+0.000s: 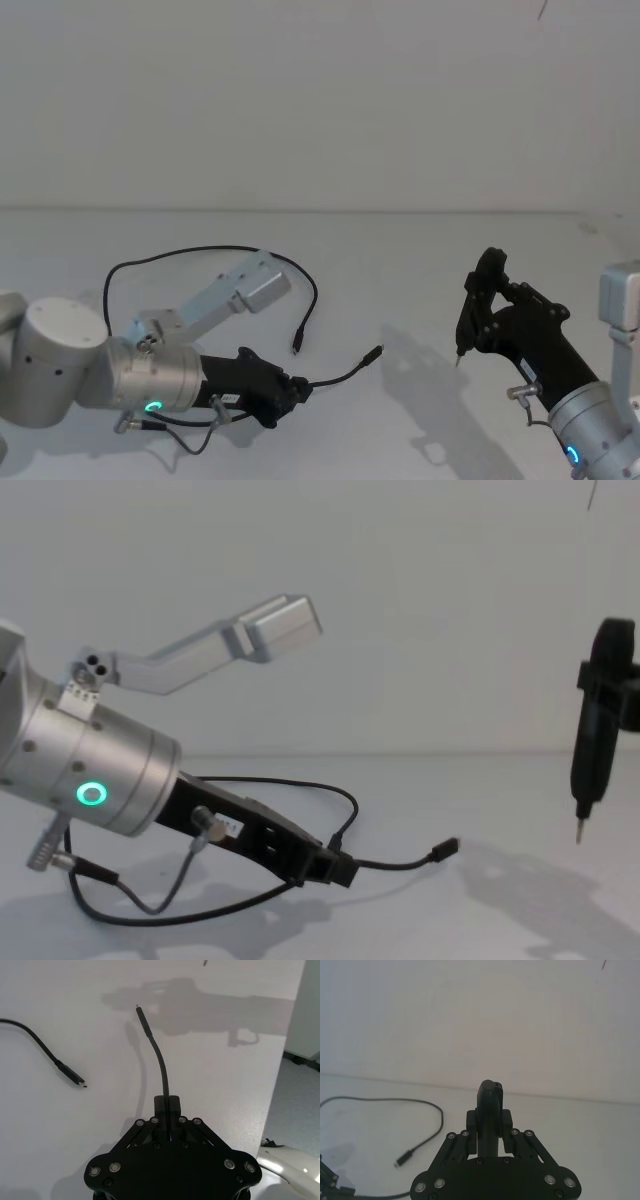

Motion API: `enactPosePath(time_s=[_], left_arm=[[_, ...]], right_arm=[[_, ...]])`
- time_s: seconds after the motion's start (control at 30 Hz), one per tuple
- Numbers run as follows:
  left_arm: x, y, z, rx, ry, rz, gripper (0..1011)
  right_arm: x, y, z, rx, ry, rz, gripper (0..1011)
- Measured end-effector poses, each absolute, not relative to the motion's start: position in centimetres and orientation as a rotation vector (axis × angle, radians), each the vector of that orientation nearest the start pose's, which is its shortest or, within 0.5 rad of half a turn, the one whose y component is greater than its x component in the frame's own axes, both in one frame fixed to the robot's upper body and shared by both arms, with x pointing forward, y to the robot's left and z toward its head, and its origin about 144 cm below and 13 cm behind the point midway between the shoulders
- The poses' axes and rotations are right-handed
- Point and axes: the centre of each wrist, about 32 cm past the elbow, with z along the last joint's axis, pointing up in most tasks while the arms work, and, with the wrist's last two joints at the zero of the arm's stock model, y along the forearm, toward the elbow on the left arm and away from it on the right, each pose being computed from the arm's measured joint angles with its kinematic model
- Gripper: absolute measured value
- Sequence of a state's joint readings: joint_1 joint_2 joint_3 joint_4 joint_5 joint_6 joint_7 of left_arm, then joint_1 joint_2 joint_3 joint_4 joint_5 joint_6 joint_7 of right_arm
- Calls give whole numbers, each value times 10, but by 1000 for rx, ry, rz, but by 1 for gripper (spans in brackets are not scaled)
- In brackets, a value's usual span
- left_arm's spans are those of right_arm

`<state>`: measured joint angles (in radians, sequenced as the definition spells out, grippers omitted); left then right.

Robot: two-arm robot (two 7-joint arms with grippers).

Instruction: Pick up the data cable with the one hand.

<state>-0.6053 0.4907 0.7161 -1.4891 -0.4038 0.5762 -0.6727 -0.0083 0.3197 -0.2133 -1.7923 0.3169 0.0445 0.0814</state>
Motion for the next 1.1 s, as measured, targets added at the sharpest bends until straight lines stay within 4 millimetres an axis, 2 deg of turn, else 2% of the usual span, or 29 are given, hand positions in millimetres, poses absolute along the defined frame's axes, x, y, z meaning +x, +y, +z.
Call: enactPosePath(time_s=[0.43,1.1], left_arm=[[551,225,1263,470,21,382,36],[549,240,1267,438,-24,362,36]], right_arm=[[446,-225,1222,164,-28,-1171,279],[460,-207,1233,233,-10,-1082,279]])
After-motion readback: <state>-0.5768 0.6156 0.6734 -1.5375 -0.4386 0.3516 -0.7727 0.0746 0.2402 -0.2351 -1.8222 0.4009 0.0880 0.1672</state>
